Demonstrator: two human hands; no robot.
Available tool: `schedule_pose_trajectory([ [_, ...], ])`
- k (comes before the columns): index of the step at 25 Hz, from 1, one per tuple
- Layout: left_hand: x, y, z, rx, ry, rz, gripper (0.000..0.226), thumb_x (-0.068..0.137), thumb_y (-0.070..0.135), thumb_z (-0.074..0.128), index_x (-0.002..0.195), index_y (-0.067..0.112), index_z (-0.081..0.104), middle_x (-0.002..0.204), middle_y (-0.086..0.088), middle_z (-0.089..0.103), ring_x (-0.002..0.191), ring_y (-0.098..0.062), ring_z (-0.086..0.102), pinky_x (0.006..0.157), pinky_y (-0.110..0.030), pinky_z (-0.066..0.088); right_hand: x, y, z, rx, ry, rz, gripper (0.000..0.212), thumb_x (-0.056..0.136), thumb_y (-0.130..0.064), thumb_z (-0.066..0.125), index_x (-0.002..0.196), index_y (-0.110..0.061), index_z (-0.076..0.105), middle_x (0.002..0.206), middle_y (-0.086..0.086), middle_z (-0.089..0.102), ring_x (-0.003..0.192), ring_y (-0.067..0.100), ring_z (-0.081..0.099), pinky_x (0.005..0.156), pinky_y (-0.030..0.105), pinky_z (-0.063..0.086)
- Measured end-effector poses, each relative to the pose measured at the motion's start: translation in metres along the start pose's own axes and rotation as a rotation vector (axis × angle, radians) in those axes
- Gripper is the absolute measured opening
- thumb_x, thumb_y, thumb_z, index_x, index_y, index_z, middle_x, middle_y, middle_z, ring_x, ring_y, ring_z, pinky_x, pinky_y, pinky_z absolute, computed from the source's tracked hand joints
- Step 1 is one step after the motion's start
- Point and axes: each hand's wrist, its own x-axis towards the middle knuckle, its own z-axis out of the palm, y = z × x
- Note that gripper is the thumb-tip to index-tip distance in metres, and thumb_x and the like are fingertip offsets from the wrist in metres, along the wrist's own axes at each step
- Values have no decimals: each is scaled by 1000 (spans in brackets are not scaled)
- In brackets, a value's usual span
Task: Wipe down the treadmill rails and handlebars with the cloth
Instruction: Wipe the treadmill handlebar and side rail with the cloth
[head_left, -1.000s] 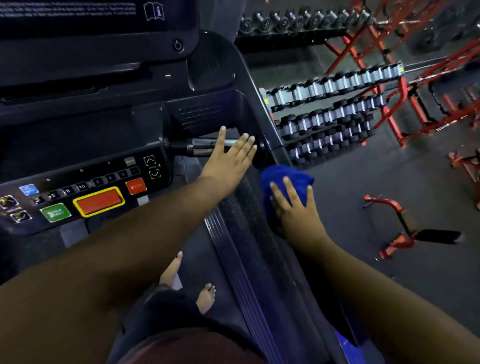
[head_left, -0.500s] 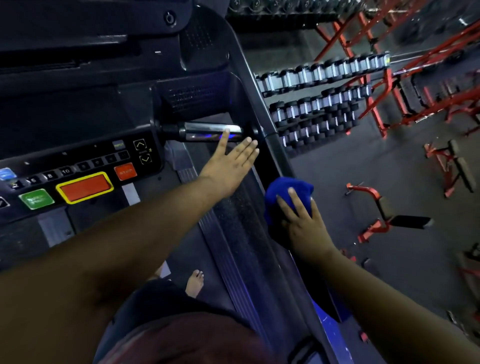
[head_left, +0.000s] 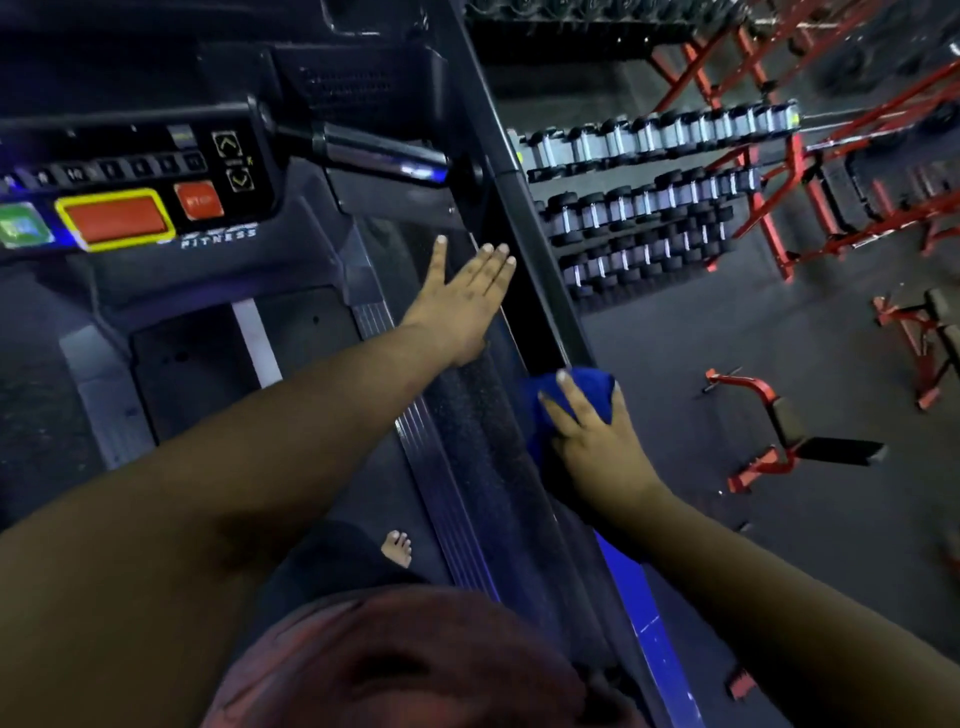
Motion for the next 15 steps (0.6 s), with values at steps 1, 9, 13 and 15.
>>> schedule_pose_trajectory([
  [1, -6, 14, 3, -14, -11, 11, 101, 93, 33, 58, 154, 9, -18, 165, -8, -20, 153, -23, -13, 114, -71, -8, -17, 1, 8, -8, -8, -56, 45, 86, -44, 60, 126, -24, 67, 159, 4, 33, 152, 34, 0, 108, 76, 10],
  [9, -46, 105, 18, -72, 58, -7, 104, 89, 27, 64, 156, 13, -15, 165, -6, -20, 154, -21, -10, 115, -71, -4, -63, -25, 45, 216, 122, 240, 67, 77, -33, 72, 141, -28, 51, 166, -4, 8, 151, 39, 6, 108, 68, 31],
  [13, -68, 136, 30, -38, 57, 45, 102, 92, 33, 61, 156, 15, -16, 164, -6, -22, 153, -21, -12, 114, -72, -2, -127, -30, 73, 318, 153, 309, 83, 76, -44, 72, 150, -36, 36, 165, 5, 9, 148, 42, 14, 105, 73, 31],
  [15, -75, 145, 38, -28, 36, 27, 99, 93, 34, 58, 155, 15, -17, 164, -6, -22, 153, -20, -13, 114, -72, -2, -94, -26, 56, 380, 154, 354, 84, 82, -49, 64, 153, -41, 20, 166, 5, -1, 149, 42, 9, 107, 76, 22],
])
